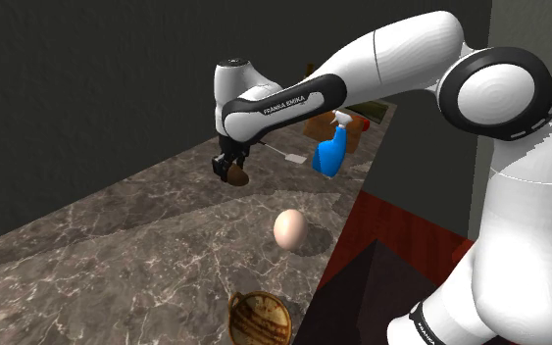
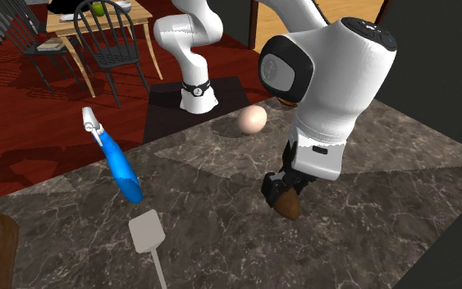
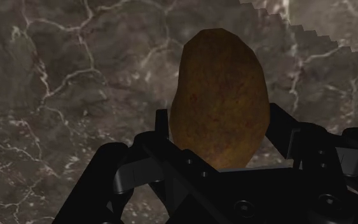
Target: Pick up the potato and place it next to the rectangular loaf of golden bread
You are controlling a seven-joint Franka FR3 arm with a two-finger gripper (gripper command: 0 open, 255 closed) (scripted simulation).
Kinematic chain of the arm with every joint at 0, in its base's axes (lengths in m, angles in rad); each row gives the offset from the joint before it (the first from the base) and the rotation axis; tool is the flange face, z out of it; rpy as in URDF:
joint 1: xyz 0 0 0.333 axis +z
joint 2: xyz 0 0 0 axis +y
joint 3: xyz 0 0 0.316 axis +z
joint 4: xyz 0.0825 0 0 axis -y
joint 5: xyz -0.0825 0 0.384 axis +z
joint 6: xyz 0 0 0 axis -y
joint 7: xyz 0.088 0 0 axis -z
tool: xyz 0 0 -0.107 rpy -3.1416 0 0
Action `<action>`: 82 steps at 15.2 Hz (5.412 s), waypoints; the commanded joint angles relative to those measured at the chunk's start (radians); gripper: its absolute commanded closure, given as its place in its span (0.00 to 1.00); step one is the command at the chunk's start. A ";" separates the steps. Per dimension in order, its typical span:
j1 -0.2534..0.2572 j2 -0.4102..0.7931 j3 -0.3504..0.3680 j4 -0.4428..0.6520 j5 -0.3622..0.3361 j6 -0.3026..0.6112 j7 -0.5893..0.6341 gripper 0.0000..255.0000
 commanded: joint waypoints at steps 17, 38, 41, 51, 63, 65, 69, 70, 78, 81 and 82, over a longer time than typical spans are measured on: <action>-0.003 -0.088 0.014 0.105 0.036 -0.189 -0.043 1.00; 0.005 -0.117 0.021 0.346 0.055 -0.455 -0.087 1.00; 0.007 -0.112 0.021 0.393 0.055 -0.497 -0.093 1.00; -0.126 -0.144 -0.044 0.356 0.083 -0.460 -0.287 1.00; -0.295 -0.055 -0.127 0.479 0.118 -0.458 -0.543 1.00; -0.323 -0.024 -0.139 0.525 0.125 -0.467 -0.584 1.00; -0.381 0.057 -0.159 0.647 0.140 -0.499 -0.666 1.00; -0.396 0.082 -0.163 0.686 0.144 -0.511 -0.686 1.00; -0.412 0.080 -0.166 0.588 0.146 -0.412 -0.694 1.00; -0.412 0.074 -0.166 0.538 0.145 -0.369 -0.690 1.00; -0.413 0.073 -0.166 0.522 0.145 -0.355 -0.688 1.00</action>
